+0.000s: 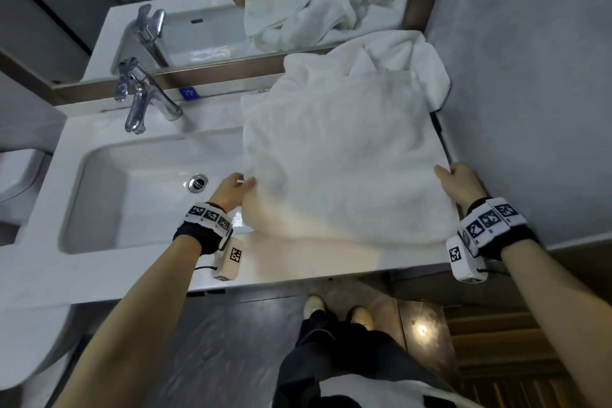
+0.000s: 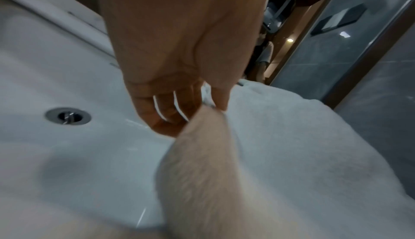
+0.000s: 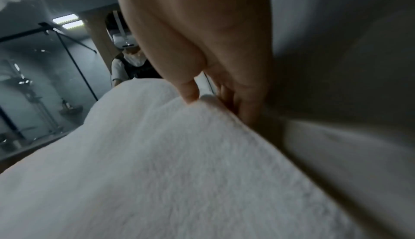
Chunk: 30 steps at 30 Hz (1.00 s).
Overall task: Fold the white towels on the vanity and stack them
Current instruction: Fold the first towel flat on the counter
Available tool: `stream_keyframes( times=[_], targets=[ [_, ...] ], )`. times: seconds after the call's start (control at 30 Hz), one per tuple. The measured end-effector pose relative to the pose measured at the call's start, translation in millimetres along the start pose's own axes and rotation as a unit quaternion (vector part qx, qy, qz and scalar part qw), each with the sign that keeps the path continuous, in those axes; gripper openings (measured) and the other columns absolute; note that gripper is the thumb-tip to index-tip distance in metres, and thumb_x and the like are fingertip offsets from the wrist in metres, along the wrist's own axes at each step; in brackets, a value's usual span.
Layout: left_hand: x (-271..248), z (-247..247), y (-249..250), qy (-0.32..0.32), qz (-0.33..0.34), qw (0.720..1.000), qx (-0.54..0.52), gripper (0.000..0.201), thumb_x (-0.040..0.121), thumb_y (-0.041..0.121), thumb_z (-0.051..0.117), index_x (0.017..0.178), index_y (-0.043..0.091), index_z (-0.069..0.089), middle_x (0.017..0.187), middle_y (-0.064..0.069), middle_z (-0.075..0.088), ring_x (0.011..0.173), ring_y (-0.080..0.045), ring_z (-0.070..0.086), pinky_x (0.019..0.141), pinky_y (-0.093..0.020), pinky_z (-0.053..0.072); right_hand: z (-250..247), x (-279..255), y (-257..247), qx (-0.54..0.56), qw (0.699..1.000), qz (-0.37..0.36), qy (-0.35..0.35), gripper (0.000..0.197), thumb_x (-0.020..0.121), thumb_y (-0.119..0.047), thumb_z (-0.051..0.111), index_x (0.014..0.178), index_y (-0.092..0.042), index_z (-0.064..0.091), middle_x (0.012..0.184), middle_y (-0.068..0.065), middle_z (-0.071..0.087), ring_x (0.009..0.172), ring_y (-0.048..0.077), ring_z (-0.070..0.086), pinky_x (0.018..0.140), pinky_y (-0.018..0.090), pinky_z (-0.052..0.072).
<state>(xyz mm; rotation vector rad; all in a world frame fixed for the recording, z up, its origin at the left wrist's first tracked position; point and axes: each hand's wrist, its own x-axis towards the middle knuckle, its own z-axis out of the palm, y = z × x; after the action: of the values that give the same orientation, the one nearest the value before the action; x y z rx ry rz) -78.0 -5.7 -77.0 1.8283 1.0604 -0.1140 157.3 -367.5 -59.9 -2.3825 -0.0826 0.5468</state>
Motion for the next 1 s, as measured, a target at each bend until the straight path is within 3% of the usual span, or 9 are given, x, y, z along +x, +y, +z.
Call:
stream_keyframes(
  times=[0.1,0.17,0.3,0.47,0.57,0.73,0.8,0.93,1.0],
  targets=[
    [-12.7,7.0,-21.6,-0.037,-0.028,0.999,0.016,0.031,0.094,0.032,0.054,0.105,0.003,0.055,0.103,-0.012,0.058,0.094,-0.024,0.055,0.093,-0.041,0.048,6.8,-7.9,16.9,-0.036,0.998,0.03,-0.049,0.037,0.094,-0.03,0.046,0.084,0.004,0.054,0.09,0.022,0.058,0.087,0.033,0.058,0.082,0.042,0.048],
    [-21.6,10.5,-31.4,-0.05,-0.025,0.998,-0.004,0.034,0.093,0.031,0.056,0.111,0.003,0.058,0.108,-0.01,0.06,0.099,-0.023,0.056,0.096,-0.041,0.047,9.8,-13.3,26.4,-0.045,0.996,0.05,-0.06,0.042,0.094,-0.032,0.045,0.093,0.008,0.059,0.097,0.023,0.062,0.095,0.037,0.06,0.085,0.042,0.047],
    [-36.5,16.3,-35.8,-0.008,0.041,0.999,-0.026,0.029,0.094,0.023,0.055,0.115,0.004,0.059,0.11,-0.005,0.059,0.103,-0.019,0.053,0.091,-0.03,0.04,15.3,-22.1,37.7,-0.068,0.996,0.047,-0.045,0.033,0.092,-0.031,0.046,0.1,-0.001,0.058,0.109,0.021,0.063,0.101,0.037,0.058,0.09,0.042,0.047],
    [-42.3,17.8,-21.0,0.058,0.086,0.994,-0.027,0.024,0.097,0.032,0.046,0.095,0.008,0.047,0.093,-0.008,0.049,0.085,-0.018,0.046,0.079,-0.035,0.038,14.7,-26.6,34.7,-0.029,0.999,0.011,0.018,0.041,0.096,-0.031,0.04,0.121,0.0,0.049,0.127,0.023,0.055,0.115,0.038,0.053,0.098,0.046,0.043],
    [-43.3,17.4,-15.8,0.063,0.047,0.997,0.015,0.03,0.096,0.038,0.044,0.092,0.01,0.036,0.087,-0.008,0.044,0.081,-0.021,0.044,0.073,-0.034,0.035,13.2,-31.7,36.8,-0.022,0.999,0.002,0.033,0.044,0.094,-0.037,0.04,0.122,-0.005,0.05,0.126,0.019,0.056,0.112,0.036,0.054,0.097,0.047,0.045],
    [-50.9,22.9,-32.8,-0.042,-0.069,0.985,0.151,0.05,0.094,0.037,0.05,0.126,0.0,0.037,0.12,-0.015,0.051,0.11,-0.031,0.051,0.086,-0.035,0.039,18.6,-48.9,55.1,-0.009,0.997,0.066,-0.027,0.048,0.089,-0.033,0.054,0.126,-0.005,0.048,0.123,0.016,0.059,0.111,0.036,0.056,0.096,0.042,0.045],
    [-55.4,24.9,-40.5,-0.034,-0.079,0.985,0.15,0.051,0.092,0.034,0.055,0.127,0.0,0.039,0.125,-0.016,0.051,0.106,-0.029,0.052,0.085,-0.034,0.04,22.0,-56.2,63.4,0.01,0.995,0.085,-0.05,0.049,0.087,-0.024,0.058,0.128,-0.001,0.044,0.127,0.018,0.057,0.114,0.036,0.055,0.1,0.043,0.044],
    [-64.6,25.8,-49.7,0.005,-0.069,0.995,0.077,0.045,0.091,0.025,0.058,0.125,0.007,0.034,0.104,-0.008,0.051,0.101,-0.03,0.054,0.08,-0.032,0.043,20.2,-73.5,67.8,0.022,0.998,0.053,-0.001,0.048,0.083,0.003,0.052,0.128,-0.006,0.037,0.127,0.017,0.049,0.11,0.036,0.052,0.092,0.041,0.045],
    [-70.6,25.5,-53.9,0.023,-0.02,0.999,0.04,0.035,0.096,0.017,0.048,0.124,0.009,0.029,0.08,-0.004,0.049,0.076,-0.026,0.052,0.064,-0.027,0.04,17.8,-80.1,66.0,0.025,0.999,0.012,0.039,0.042,0.081,0.008,0.048,0.12,-0.005,0.039,0.124,0.019,0.046,0.104,0.031,0.051,0.084,0.038,0.043]
  ],
)
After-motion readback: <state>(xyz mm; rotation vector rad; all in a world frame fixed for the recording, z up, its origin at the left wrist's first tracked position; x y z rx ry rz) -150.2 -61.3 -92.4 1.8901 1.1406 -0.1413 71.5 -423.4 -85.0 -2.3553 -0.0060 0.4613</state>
